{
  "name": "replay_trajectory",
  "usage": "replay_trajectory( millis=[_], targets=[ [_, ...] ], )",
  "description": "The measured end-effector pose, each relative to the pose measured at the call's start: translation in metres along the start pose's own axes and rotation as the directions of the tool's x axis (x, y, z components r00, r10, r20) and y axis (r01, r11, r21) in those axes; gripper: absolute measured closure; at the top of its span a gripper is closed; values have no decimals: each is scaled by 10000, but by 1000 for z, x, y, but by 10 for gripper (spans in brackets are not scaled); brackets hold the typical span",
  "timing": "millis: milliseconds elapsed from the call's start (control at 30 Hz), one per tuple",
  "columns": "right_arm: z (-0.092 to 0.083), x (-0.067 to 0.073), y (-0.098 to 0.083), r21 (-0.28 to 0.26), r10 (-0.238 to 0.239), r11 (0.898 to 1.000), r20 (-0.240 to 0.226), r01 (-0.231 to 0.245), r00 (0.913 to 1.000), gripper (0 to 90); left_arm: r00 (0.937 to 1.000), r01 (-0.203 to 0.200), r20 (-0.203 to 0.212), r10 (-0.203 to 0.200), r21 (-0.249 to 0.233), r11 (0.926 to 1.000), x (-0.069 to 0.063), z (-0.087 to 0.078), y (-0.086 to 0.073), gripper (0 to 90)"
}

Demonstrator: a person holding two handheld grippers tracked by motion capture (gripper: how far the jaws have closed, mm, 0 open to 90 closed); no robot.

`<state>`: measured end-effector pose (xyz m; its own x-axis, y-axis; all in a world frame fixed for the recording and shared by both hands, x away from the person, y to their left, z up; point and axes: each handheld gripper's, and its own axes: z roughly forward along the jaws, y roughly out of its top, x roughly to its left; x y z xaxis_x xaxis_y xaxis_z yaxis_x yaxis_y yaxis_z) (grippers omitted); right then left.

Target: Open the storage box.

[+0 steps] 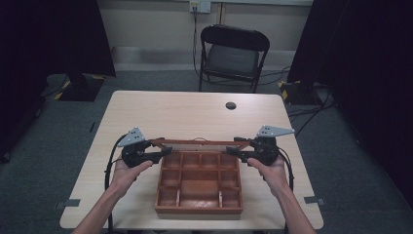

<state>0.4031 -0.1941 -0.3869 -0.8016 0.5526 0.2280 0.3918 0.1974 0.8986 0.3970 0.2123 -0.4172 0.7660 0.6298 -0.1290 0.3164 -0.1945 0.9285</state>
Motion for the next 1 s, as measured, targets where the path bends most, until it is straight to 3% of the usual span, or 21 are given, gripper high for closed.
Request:
replay_trajectory(
  millis=[233,467,800,833,867,1000],
  targets=[
    [6,-9,0,-69,160,9998,66,-159,9999,427,9998,208,-16,-208,-56,9998,6,5,-1,489],
    [9,-15,-1,-140,245,9996,122,-243,9996,433,10000,15,-31,-14,221,9998,11,9,4,505],
    [15,-24,-3,-63,384,9992,179,-383,9991,437,9997,249,-79,-247,285,9993,15,15,1,507],
    [16,-24,-4,-64,383,9993,179,-382,9991,438,9999,114,-85,-111,383,9992,17,15,1,508],
    [16,-25,-4,-48,404,9992,163,-403,9991,438,9996,265,-75,-263,336,9991,16,16,0,509],
    [17,-27,-5,-48,488,9988,268,-487,9985,438,9997,190,-146,-185,370,9991,18,17,0,522]
  ],
)
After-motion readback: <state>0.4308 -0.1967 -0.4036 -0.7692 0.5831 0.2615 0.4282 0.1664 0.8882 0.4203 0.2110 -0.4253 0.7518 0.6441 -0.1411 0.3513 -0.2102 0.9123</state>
